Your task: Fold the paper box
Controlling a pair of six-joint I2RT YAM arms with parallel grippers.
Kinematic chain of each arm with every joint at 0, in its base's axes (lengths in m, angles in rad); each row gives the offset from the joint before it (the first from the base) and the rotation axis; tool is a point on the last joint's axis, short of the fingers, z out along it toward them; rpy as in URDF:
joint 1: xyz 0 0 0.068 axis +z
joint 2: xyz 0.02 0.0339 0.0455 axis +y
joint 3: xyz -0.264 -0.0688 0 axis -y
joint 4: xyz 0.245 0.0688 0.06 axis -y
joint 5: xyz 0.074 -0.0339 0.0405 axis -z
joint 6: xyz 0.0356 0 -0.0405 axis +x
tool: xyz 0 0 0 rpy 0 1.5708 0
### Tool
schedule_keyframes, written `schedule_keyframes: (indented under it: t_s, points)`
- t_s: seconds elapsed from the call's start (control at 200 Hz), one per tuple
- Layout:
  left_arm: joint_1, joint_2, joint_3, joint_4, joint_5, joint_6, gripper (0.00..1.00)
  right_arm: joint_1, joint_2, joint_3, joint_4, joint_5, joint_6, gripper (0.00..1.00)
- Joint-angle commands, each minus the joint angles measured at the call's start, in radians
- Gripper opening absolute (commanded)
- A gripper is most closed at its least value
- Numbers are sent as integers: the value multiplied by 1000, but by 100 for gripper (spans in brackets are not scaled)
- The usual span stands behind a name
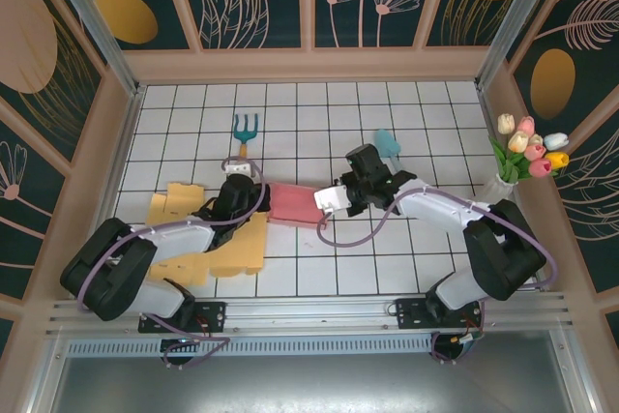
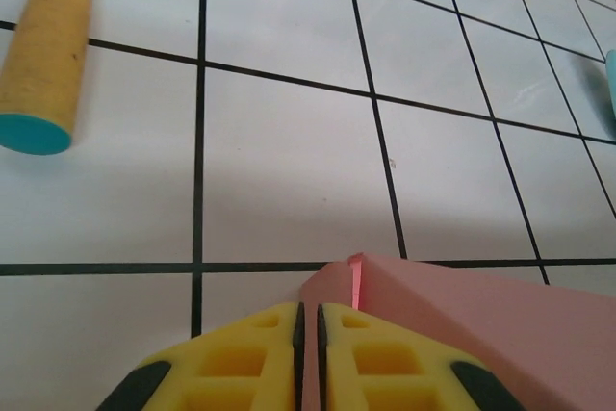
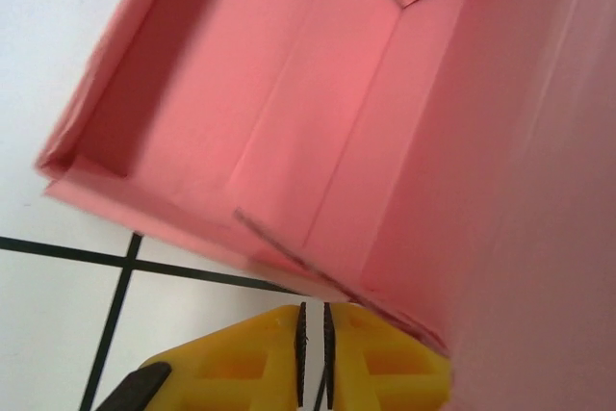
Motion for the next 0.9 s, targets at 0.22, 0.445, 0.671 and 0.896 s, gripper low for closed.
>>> schedule_keyframes:
  t_s: [0.22, 0.445, 0.671, 0.896]
  points:
    - [-7, -165, -59, -58, -138, -60, 22, 17, -13, -42, -17, 128, -13, 17]
    - [-7, -264, -92, -111, -185, -82, 23, 18, -33, -51, -4, 164, -25, 18]
    - [-19, -414, -15, -219, -115, -66, 23, 31, -17, -59, 12, 197, -39, 19]
    - [-56, -364, 138, -314, -158, -20, 23, 44, -33, -11, -108, 225, -9, 33]
